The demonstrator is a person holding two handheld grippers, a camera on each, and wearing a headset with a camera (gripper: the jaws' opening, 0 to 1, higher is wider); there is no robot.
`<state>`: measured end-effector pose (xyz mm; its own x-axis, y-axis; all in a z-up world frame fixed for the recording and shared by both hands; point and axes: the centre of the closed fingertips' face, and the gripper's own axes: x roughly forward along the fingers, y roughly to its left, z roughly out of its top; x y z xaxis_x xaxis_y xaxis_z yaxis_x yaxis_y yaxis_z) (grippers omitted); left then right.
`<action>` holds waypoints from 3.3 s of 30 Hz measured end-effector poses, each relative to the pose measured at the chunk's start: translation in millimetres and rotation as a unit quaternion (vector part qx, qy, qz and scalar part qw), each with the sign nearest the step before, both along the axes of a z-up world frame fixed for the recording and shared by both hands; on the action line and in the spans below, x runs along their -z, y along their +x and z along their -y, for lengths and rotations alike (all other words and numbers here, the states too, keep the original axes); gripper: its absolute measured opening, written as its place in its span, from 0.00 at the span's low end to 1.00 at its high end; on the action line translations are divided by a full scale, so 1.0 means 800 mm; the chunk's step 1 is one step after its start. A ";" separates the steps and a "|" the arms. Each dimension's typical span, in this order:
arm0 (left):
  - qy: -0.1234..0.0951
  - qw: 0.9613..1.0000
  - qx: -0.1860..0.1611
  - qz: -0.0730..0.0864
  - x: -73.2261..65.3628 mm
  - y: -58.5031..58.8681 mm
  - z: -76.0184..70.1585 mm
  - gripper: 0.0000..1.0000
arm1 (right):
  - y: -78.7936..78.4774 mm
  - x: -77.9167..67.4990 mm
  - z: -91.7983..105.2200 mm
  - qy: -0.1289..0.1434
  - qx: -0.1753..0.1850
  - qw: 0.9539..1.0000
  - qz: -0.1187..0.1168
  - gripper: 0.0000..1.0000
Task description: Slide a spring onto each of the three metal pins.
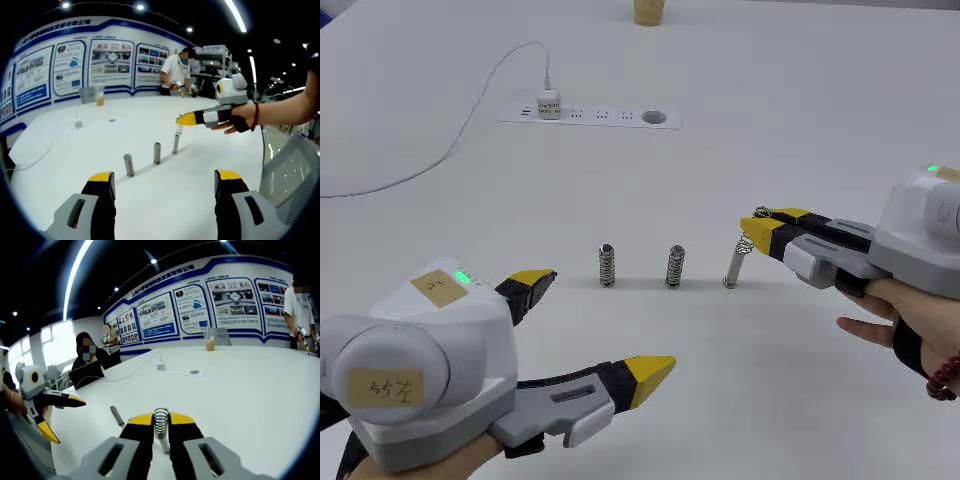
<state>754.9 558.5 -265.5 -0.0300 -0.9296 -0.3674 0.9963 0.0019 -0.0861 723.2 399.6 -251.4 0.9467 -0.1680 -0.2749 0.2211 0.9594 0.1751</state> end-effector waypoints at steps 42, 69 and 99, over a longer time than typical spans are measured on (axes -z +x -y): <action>-0.004 1.000 0.007 -0.002 0.000 -0.005 0.004 0.80 | 0.008 0.039 -0.012 -0.067 -0.013 0.996 -0.054 0.12; -0.001 1.000 0.005 0.004 0.000 -0.002 0.003 0.78 | 0.005 0.075 -0.012 -0.074 -0.007 0.992 -0.100 0.12; 0.005 1.000 -0.016 0.005 -0.012 0.018 -0.005 0.80 | -0.016 0.019 -0.031 -0.032 -0.012 0.995 -0.090 0.51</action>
<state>769.6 562.4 -255.7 0.0027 -0.9263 -0.3769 0.9966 0.0337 -0.0756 710.8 424.5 -266.9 0.8865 -0.1694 -0.4305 0.2210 0.9726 0.0723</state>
